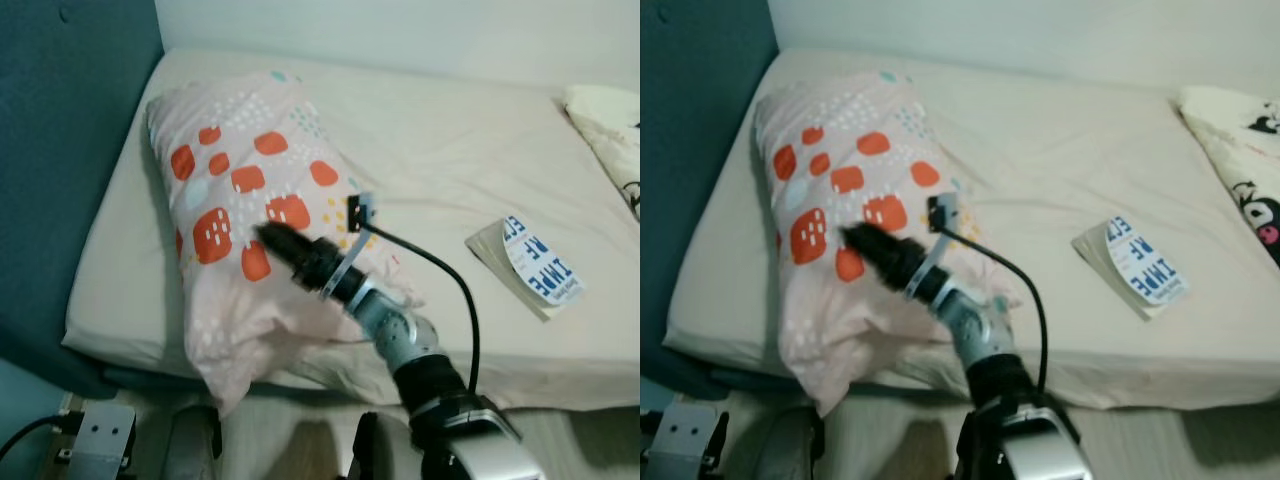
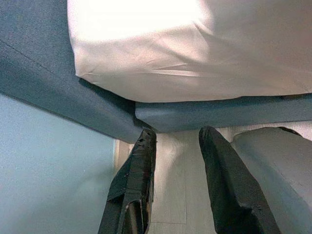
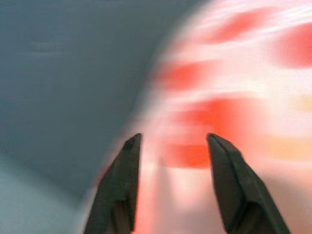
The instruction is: Clean up the room
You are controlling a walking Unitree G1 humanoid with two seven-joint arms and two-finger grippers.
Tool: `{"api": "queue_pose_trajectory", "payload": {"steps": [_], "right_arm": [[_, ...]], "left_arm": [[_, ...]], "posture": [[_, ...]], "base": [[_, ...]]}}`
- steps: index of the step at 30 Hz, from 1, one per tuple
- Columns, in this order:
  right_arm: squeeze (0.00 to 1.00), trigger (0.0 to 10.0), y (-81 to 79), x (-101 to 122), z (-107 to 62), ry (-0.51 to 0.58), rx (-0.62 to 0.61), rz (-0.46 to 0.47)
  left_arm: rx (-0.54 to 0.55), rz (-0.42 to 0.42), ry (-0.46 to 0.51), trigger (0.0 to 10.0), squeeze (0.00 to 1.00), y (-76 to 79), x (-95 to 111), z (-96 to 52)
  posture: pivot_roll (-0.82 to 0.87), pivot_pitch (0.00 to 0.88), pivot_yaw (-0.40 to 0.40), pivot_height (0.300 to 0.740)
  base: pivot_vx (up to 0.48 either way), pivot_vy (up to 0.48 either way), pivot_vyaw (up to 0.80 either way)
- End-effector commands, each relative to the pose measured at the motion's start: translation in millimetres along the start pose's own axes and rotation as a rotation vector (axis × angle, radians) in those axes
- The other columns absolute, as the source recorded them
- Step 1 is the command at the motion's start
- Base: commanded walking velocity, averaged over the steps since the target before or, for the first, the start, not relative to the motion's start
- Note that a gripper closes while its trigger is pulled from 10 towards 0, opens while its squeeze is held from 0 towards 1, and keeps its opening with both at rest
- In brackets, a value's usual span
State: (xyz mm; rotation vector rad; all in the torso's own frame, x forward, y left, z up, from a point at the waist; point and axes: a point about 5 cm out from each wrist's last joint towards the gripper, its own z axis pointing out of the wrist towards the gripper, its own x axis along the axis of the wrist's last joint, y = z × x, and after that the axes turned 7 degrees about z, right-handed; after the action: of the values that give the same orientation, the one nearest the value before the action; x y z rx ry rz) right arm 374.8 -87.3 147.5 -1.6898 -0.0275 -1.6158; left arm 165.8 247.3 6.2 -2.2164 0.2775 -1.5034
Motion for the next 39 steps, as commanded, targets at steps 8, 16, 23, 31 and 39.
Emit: {"api": "queue_pose_trajectory", "payload": {"steps": [8,16,23,31,39], "right_arm": [[0.00,10.0,54.6,16,-32.9,0.147,-0.422,-0.117],[0.00,10.0,91.9,15,-69.0,0.078,-0.695,-0.355],[0.00,0.0,95.9,-2,-77.8,0.026,-0.724,-0.360],[0.00,0.0,63.8,-44,-54.2,-0.041,-0.567,-0.172],[0.00,0.0,4.7,-66,-13.8,-0.028,-0.291,-0.010]], "left_arm": [[-0.013,-0.017,0.029,10.0,0.00,3.5,3,-2.8],[-0.055,-0.044,0.146,10.0,0.00,7.4,23,-0.5],[-0.051,-0.056,0.189,10.0,0.00,5.5,33,3.0],[-0.034,-0.044,0.209,10.0,0.00,-1.0,37,4.8],[-0.037,-0.034,0.193,10.0,0.00,-0.3,32,2.0]], "posture": [[0.20,0.110,-0.055,0.595],[0.21,0.116,-0.046,0.595],[0.21,0.118,-0.041,0.595],[0.21,0.118,-0.034,0.595],[0.21,0.118,-0.035,0.595]], "base": [[0.000,0.000,0.00],[0.000,0.000,0.00],[0.000,0.000,0.00],[0.000,0.000,0.00],[0.000,0.000,0.00]]}}
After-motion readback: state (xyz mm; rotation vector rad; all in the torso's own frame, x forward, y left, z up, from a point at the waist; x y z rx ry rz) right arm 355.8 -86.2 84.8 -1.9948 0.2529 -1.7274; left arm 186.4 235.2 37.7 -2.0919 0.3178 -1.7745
